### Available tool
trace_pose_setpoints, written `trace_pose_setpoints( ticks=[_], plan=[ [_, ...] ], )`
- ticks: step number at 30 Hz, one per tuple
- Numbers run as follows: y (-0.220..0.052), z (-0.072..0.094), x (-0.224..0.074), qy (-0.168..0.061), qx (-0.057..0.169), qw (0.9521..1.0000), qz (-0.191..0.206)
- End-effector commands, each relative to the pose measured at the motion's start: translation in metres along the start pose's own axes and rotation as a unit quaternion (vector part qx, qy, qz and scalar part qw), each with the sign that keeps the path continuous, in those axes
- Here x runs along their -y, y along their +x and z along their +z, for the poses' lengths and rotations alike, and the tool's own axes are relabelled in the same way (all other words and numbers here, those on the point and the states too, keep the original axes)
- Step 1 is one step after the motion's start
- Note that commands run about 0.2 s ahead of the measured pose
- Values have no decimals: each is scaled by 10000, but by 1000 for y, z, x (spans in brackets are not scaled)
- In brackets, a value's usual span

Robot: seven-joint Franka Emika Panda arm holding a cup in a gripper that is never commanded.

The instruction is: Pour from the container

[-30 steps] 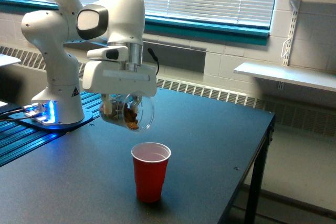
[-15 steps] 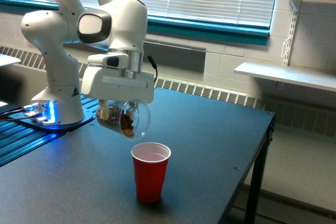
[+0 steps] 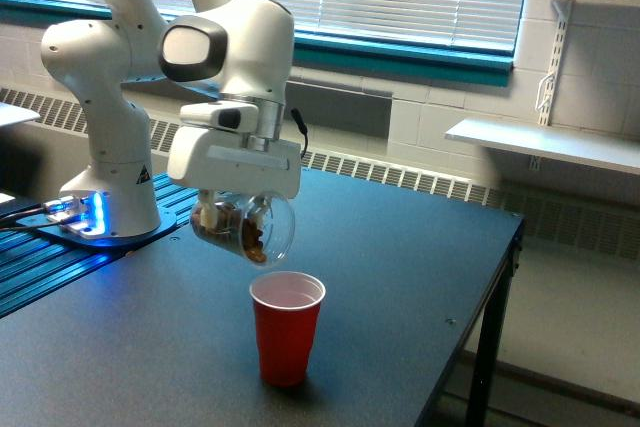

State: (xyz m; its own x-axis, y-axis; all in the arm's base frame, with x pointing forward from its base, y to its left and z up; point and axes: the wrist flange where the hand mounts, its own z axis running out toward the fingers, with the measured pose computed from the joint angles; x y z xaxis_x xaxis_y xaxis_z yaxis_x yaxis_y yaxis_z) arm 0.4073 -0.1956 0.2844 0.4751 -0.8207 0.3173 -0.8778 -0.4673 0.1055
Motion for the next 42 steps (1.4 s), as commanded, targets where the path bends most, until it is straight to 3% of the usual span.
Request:
trace_pose_setpoints(
  ticks=[1, 42],
  plan=[
    [-5, -1, 13, -115, -48, 9997, -202],
    [-4, 7, 32, -570, -170, 9964, -608]
  ],
)
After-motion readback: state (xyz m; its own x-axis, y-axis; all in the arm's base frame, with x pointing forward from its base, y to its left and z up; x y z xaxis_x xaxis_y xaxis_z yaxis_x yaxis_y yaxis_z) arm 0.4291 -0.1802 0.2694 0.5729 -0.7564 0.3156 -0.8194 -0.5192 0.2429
